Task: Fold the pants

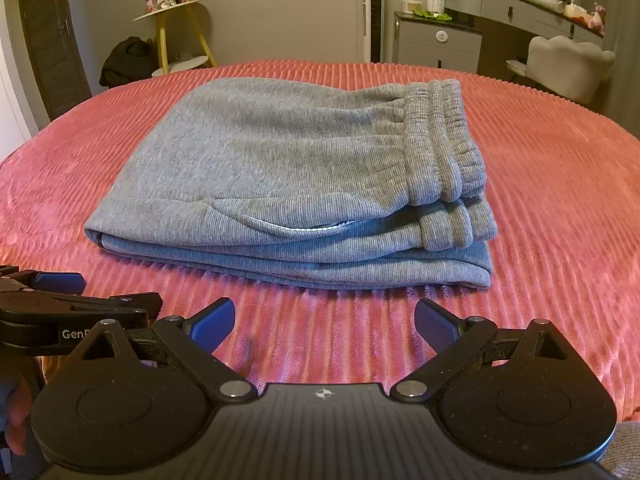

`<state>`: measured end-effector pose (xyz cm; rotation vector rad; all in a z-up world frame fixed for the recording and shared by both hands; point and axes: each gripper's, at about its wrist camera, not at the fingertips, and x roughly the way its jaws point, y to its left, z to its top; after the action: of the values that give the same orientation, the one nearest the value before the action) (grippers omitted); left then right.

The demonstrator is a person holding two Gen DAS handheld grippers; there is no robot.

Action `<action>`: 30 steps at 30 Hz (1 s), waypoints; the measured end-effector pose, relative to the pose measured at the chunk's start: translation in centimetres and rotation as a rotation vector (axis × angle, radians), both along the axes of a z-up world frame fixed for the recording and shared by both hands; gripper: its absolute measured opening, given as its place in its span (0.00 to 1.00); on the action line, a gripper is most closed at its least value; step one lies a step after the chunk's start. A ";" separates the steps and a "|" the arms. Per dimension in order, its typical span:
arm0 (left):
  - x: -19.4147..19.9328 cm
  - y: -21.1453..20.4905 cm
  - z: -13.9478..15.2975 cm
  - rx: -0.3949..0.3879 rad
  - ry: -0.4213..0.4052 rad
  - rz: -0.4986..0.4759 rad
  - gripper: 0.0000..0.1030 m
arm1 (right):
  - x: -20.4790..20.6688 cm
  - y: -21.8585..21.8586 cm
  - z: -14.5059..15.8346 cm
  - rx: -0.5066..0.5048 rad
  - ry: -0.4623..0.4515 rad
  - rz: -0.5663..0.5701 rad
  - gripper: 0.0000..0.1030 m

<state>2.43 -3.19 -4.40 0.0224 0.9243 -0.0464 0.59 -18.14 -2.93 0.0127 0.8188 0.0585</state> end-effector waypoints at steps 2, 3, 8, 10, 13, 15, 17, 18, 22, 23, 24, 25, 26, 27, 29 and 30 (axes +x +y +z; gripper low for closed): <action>0.0 -0.1 0.0 -0.002 -0.002 -0.007 0.90 | 0.0 0.0 0.0 -0.002 0.000 -0.001 0.94; 0.0 -0.1 0.0 0.000 -0.001 -0.010 0.90 | 0.0 0.0 0.0 -0.002 0.001 0.000 0.94; 0.0 -0.2 0.0 0.007 -0.002 -0.020 0.90 | 0.0 0.0 0.0 -0.002 0.000 0.000 0.94; 0.0 -0.2 0.0 0.006 -0.002 -0.019 0.90 | 0.0 0.0 0.0 -0.003 -0.001 0.001 0.94; 0.1 -0.1 0.0 0.002 0.001 -0.019 0.90 | 0.0 0.1 0.0 -0.004 -0.003 0.002 0.94; 0.2 0.0 0.0 -0.006 0.003 -0.017 0.90 | -0.1 0.1 0.0 -0.004 -0.003 0.002 0.94; 0.1 0.2 0.1 -0.020 0.003 -0.013 0.90 | -0.1 0.1 0.0 -0.004 -0.003 0.002 0.94; 0.1 0.3 0.1 -0.030 0.003 -0.011 0.90 | -0.1 0.1 0.0 -0.004 -0.003 0.002 0.94; 0.1 0.7 0.3 -0.074 0.004 -0.011 0.90 | -0.1 0.1 0.0 -0.004 -0.004 0.003 0.94; 0.1 0.6 0.3 -0.075 0.002 -0.012 0.90 | -0.1 0.1 0.0 -0.005 -0.004 0.002 0.94; 0.1 0.6 0.3 -0.073 0.003 -0.013 0.90 | -0.1 0.1 0.0 -0.004 -0.004 0.003 0.94; 0.1 0.5 0.3 -0.069 0.004 -0.015 0.90 | -0.1 0.1 0.0 -0.004 -0.004 0.004 0.94; 0.1 0.4 0.2 -0.062 0.005 -0.019 0.90 | -0.1 0.1 0.0 -0.004 -0.004 0.005 0.94; 0.0 0.3 0.2 -0.056 0.005 -0.023 0.90 | -0.1 0.1 0.1 -0.005 -0.005 0.005 0.94; 0.0 0.2 0.2 -0.045 0.004 -0.029 0.90 | -0.1 0.1 0.1 -0.006 -0.007 0.007 0.94; 0.0 0.1 0.2 -0.041 0.004 -0.031 0.90 | -0.1 0.1 0.1 -0.006 -0.007 0.007 0.94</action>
<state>2.45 -3.06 -4.23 -0.0014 0.9270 -0.0946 0.47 -17.99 -2.82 0.0044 0.8118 0.0626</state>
